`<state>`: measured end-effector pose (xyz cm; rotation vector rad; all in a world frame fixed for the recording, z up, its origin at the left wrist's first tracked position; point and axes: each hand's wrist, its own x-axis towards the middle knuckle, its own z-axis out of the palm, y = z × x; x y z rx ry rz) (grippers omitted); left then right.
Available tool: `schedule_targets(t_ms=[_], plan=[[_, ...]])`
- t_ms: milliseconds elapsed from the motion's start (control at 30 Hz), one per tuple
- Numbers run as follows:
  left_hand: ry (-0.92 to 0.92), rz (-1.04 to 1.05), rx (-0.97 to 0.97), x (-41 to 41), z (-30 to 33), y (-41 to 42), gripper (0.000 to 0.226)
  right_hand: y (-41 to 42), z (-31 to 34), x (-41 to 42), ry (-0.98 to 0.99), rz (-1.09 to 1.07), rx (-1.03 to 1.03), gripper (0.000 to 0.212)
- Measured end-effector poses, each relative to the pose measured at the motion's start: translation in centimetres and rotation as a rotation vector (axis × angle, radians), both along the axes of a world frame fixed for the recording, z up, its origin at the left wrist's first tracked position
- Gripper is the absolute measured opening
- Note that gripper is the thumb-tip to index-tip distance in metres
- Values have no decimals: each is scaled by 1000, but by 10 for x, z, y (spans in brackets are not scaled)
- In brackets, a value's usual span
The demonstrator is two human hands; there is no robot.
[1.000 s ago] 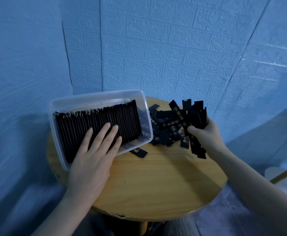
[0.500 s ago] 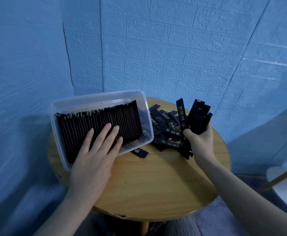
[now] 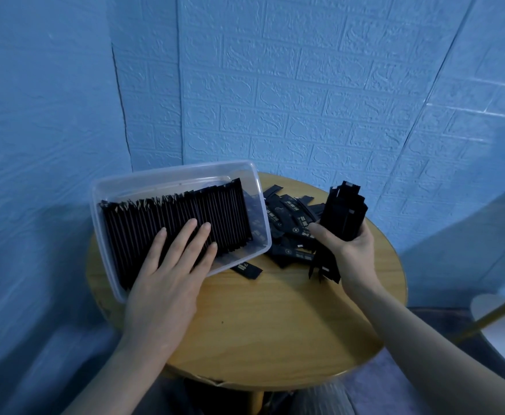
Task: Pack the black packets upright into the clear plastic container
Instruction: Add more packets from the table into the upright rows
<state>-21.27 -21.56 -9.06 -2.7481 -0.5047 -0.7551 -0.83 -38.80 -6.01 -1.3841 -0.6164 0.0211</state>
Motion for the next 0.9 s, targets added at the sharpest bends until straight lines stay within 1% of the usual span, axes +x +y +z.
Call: schedule_targets(t_ms=[67, 167, 233, 433, 600, 633, 700, 767, 900], plan=[[1, 1, -2, 0, 0, 0, 85, -2, -7, 0, 32, -6, -29, 33], [-2, -1, -2, 0, 0, -1, 84, -4, -16, -3, 63, 8, -133, 31], [-5, -2, 0, 0, 0, 0, 81, -3, -17, -3, 78, 14, -150, 31], [-8, 1, 6, 0, -1, 0, 79, -3, -11, -9, 81, -2, -50, 39], [1, 9, 7, 1, -1, 1, 80, -5, -10, -13, 74, 44, -2, 61], [-1, 10, 7, 1, -1, 1, 80, -5, -10, -12, 71, 48, 8, 61], [-3, 13, 9, 0, 0, 0, 80, -4, -12, -12, 57, 32, -6, 54], [-1, 14, 14, 0, 0, 0, 80, -4, -14, -11, 35, 11, -69, 41], [2, 16, 18, 0, -1, 0, 80, -6, -16, -10, 66, 58, -154, 25]])
